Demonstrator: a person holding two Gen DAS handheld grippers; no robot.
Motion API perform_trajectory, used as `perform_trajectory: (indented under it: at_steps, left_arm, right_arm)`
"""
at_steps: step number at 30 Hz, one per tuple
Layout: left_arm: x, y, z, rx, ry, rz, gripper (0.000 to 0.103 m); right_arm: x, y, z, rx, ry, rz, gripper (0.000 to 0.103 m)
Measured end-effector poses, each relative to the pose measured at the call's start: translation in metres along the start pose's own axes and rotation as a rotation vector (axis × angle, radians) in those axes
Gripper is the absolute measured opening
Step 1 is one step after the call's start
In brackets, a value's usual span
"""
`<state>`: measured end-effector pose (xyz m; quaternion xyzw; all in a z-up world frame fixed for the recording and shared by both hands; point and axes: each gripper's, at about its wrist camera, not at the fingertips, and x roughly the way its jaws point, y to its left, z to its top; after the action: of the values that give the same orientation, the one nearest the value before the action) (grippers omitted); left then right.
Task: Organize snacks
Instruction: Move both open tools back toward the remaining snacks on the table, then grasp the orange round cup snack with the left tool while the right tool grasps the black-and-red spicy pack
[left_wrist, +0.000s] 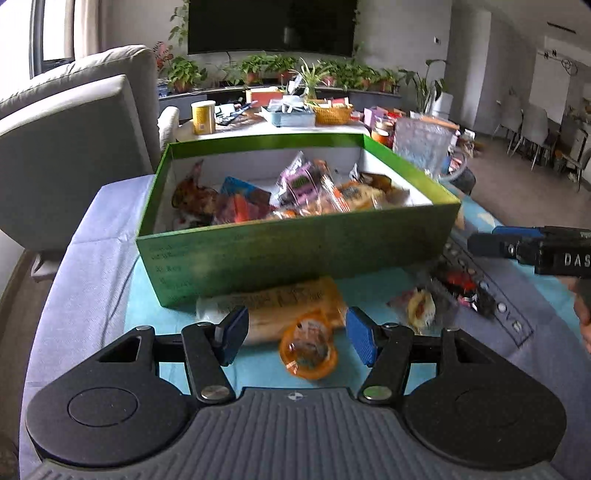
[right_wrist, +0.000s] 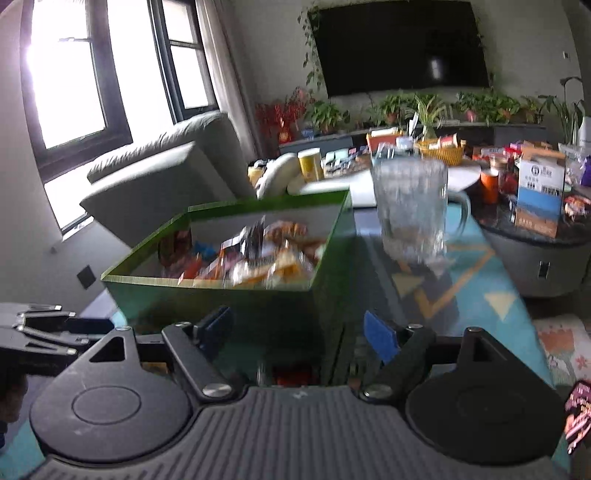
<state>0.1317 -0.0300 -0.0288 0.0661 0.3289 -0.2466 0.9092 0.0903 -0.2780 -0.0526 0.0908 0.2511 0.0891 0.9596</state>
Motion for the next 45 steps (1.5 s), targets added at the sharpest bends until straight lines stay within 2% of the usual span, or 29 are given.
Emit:
perform_trajectory:
  at_steps: [5, 12, 25, 29, 33, 39, 42, 45]
  left_arm:
    - [0.003, -0.004, -0.004, -0.002, 0.015, -0.008, 0.056]
    - [0.008, -0.01, -0.009, 0.007, 0.038, -0.013, 0.056]
    - [0.013, -0.01, -0.013, -0.008, 0.063, -0.018, 0.054]
    - [0.014, -0.009, -0.013, -0.023, 0.06, -0.028, 0.045]
    - [0.013, -0.01, -0.013, -0.02, 0.061, -0.044, 0.035]
    - [0.012, -0.009, -0.013, -0.024, 0.062, -0.045, 0.034]
    - [0.013, -0.007, -0.013, -0.028, 0.06, -0.042, 0.034]
    - [0.013, -0.006, -0.012, -0.035, 0.058, -0.038, 0.034]
  right_arm:
    - [-0.004, 0.007, -0.017, -0.045, 0.026, -0.049, 0.06]
    - [-0.003, 0.014, -0.025, -0.065, 0.052, 0.003, 0.06]
    - [0.001, 0.015, -0.029, -0.092, 0.071, -0.036, 0.06]
    - [-0.002, 0.009, -0.03, -0.076, 0.076, -0.041, 0.06]
    - [-0.001, 0.009, -0.032, -0.079, 0.093, -0.008, 0.06]
    - [0.004, 0.016, -0.033, -0.076, 0.121, 0.063, 0.06]
    - [-0.007, 0.028, -0.037, -0.089, 0.148, 0.18, 0.06]
    - [-0.021, 0.041, -0.04, -0.123, 0.168, 0.336, 0.06]
